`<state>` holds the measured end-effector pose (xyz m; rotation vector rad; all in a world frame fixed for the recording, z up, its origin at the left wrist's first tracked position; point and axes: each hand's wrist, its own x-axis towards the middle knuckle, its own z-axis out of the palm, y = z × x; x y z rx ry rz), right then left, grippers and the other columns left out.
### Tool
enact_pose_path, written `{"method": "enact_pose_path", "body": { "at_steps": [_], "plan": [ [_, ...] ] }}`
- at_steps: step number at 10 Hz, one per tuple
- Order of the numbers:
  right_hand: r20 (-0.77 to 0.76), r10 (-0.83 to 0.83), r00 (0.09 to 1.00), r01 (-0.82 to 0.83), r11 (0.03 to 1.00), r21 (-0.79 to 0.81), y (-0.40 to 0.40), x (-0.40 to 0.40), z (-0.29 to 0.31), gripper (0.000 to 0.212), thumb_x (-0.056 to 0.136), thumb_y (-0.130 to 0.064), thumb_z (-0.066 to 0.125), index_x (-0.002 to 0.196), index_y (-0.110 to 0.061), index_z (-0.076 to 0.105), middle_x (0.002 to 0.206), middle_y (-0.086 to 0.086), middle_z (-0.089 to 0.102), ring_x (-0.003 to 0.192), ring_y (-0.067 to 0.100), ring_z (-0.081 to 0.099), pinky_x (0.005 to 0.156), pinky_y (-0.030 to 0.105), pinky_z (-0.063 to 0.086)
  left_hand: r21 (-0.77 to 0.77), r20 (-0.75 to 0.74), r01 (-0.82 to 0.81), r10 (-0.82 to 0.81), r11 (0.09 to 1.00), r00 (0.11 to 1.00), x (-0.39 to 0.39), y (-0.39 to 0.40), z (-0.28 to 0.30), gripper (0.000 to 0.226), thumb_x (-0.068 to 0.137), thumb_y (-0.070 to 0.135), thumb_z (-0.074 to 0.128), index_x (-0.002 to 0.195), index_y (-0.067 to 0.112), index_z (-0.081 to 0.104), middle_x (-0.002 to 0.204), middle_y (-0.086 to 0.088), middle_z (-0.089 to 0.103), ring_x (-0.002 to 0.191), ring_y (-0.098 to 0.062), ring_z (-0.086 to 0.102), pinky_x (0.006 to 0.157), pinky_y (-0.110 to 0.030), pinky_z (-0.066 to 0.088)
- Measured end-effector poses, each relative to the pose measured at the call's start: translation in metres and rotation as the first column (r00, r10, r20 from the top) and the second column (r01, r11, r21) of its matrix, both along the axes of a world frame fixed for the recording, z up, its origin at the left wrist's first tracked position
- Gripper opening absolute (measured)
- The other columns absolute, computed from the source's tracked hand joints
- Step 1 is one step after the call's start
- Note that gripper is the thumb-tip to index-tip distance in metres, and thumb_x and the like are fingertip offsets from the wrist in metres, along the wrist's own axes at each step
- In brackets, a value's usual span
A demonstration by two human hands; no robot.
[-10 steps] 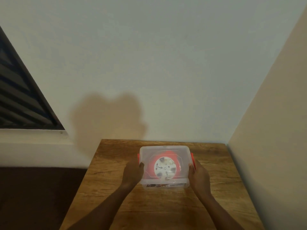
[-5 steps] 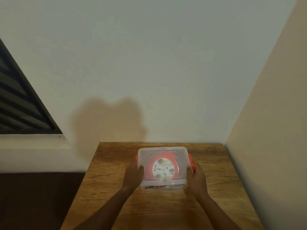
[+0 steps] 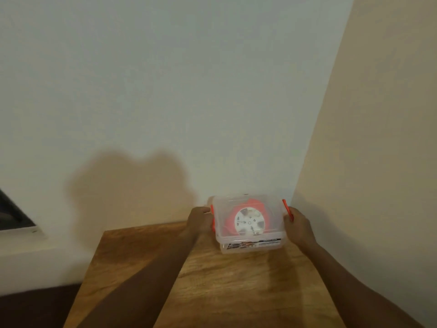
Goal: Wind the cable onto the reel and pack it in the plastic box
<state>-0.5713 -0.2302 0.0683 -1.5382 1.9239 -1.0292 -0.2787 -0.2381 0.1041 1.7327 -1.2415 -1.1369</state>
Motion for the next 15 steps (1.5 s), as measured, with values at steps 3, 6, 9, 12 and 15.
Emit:
{"method": "enact_pose_path", "body": {
  "at_steps": [3,6,9,12,15],
  "plan": [
    [-0.141,-0.066,0.988,0.073,0.996,0.049,-0.042,-0.064,-0.003,0.032,0.104,-0.020,0.038,0.125,-0.008,0.057,0.113,0.013,0.066,0.094,0.029,0.063,0.082,0.038,0.052,0.043,-0.092,0.035,-0.031,0.998,0.995,-0.074,-0.045,-0.012,0.057,0.084,-0.014,0.060,0.140,-0.004,0.058,0.142,-0.023,0.061,0.118,-0.043,0.066,0.087,-0.048,0.059],
    [-0.062,-0.055,0.997,0.061,0.993,0.103,-0.059,-0.065,-0.019,0.033,0.104,-0.022,0.041,0.131,-0.014,0.057,0.121,0.013,0.065,0.105,0.030,0.062,0.092,0.042,0.050,0.059,-0.048,0.000,0.003,0.998,0.999,-0.086,-0.064,-0.035,0.055,0.084,-0.014,0.064,0.135,0.006,0.066,0.136,-0.015,0.066,0.110,-0.036,0.071,0.089,-0.052,0.062],
    [-0.189,-0.065,0.980,0.080,0.994,0.069,-0.062,-0.061,-0.031,0.045,0.101,-0.005,0.035,0.145,-0.013,0.042,0.121,0.018,0.064,0.105,0.034,0.062,0.090,0.045,0.051,0.063,-0.025,-0.005,0.007,0.998,1.000,-0.083,-0.063,-0.054,0.051,0.085,-0.012,0.064,0.133,0.005,0.065,0.096,-0.001,0.072,0.081,-0.034,0.078,0.061,-0.040,0.065],
    [-0.179,0.037,0.983,-0.014,0.991,0.130,-0.063,-0.064,-0.031,0.052,0.099,-0.007,0.042,0.150,-0.014,0.034,0.132,0.014,0.060,0.114,0.029,0.059,0.094,0.037,0.049,0.011,0.138,0.003,-0.005,1.000,0.990,-0.095,-0.048,-0.053,0.032,0.100,0.005,0.057,0.130,0.014,0.066,0.125,-0.008,0.072,0.100,-0.021,0.073,0.075,-0.031,0.063],
    [0.147,-0.003,0.989,0.020,0.993,-0.116,0.024,-0.032,-0.063,0.070,0.093,-0.037,0.058,0.152,-0.018,0.026,0.147,0.008,0.042,0.130,0.026,0.045,0.106,0.041,0.038,-0.018,0.116,0.082,-0.080,0.996,0.990,-0.080,0.050,-0.122,0.036,0.101,0.036,0.061,0.130,0.056,0.060,0.109,0.027,0.059,0.106,-0.002,0.059,0.086,-0.014,0.042]
  ]
}}
